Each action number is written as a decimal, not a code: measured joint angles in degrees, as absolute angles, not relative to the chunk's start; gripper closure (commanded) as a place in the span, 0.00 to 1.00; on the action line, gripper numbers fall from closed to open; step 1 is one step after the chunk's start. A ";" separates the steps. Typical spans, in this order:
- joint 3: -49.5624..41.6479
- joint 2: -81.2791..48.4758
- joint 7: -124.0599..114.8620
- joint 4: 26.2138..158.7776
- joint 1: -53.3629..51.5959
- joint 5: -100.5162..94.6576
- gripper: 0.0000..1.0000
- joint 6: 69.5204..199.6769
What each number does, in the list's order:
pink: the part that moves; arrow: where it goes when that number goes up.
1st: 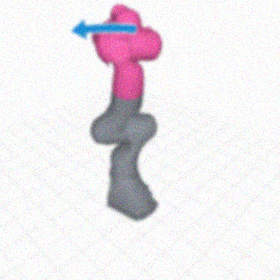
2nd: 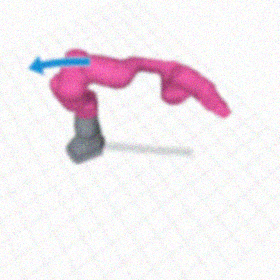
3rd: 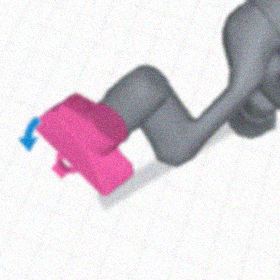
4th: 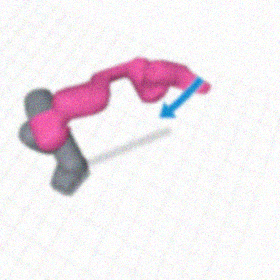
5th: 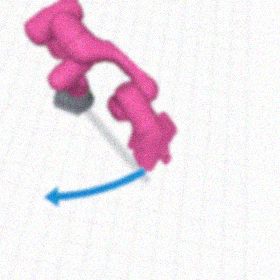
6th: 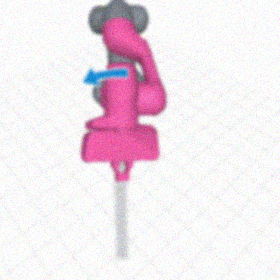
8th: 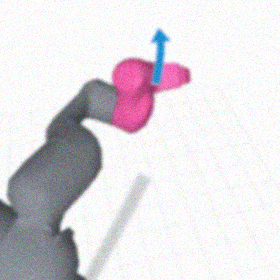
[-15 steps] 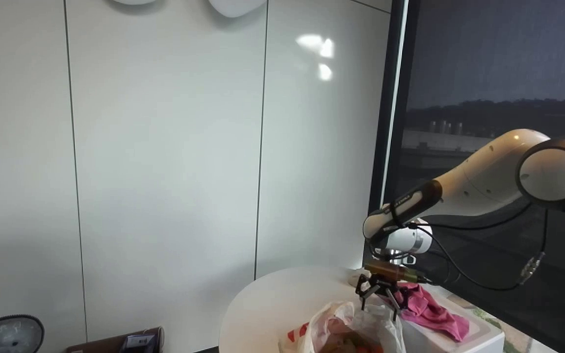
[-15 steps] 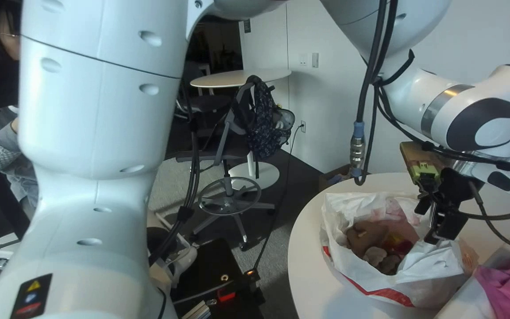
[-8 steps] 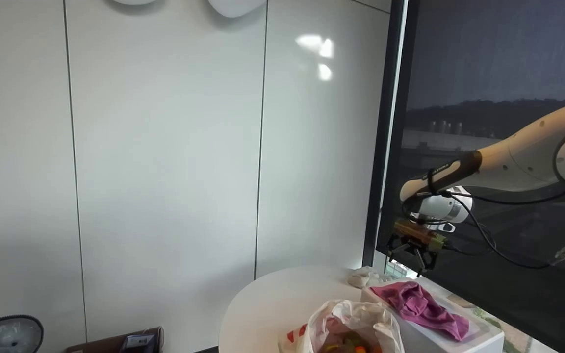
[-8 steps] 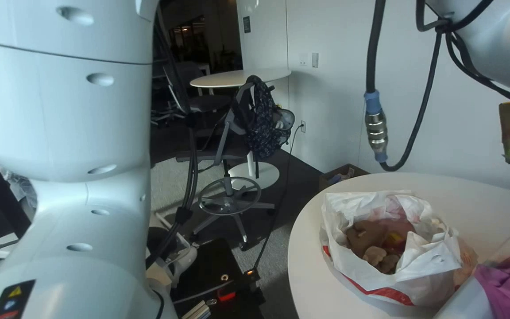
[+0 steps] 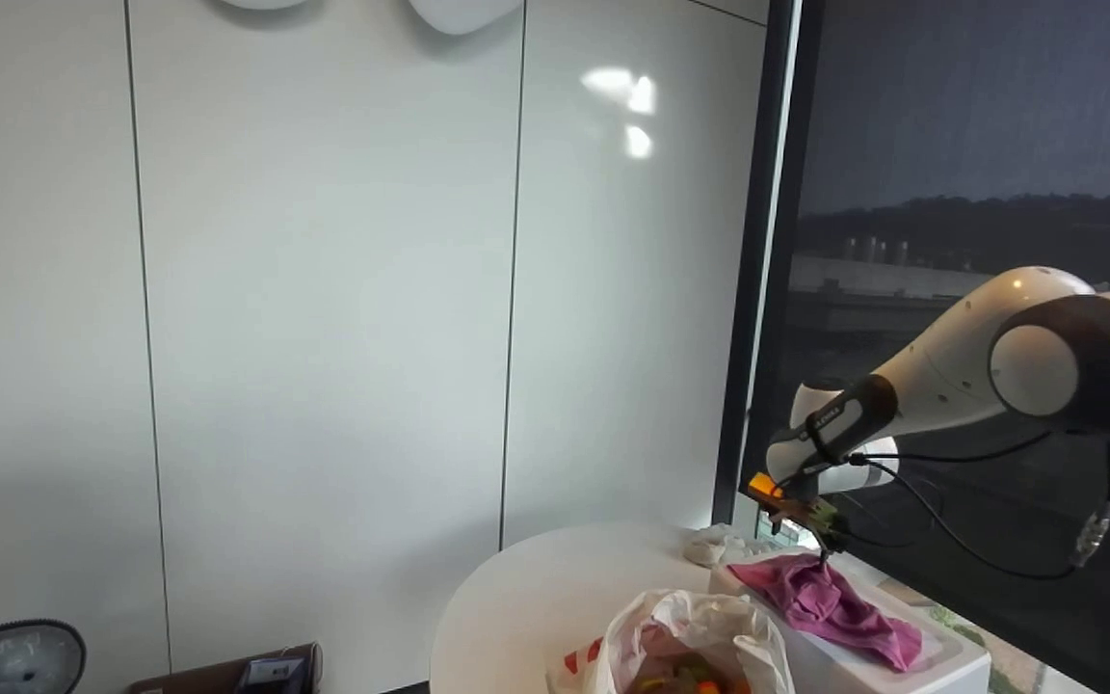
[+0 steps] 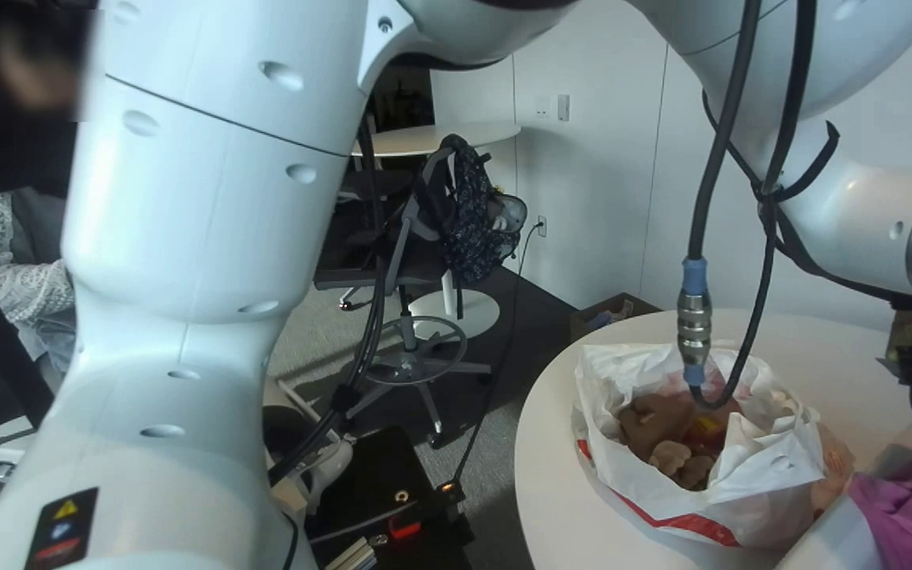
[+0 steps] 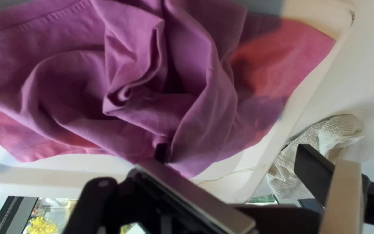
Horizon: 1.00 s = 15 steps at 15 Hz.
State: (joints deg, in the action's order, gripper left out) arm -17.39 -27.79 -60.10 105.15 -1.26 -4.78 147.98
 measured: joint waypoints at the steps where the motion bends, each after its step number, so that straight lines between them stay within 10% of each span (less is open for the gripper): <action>1: -19.25 -29.29 -63.78 104.21 -3.17 -8.60 0.00 148.02; 15: -15.70 -33.85 -68.83 96.02 -1.83 -16.34 0.00 123.62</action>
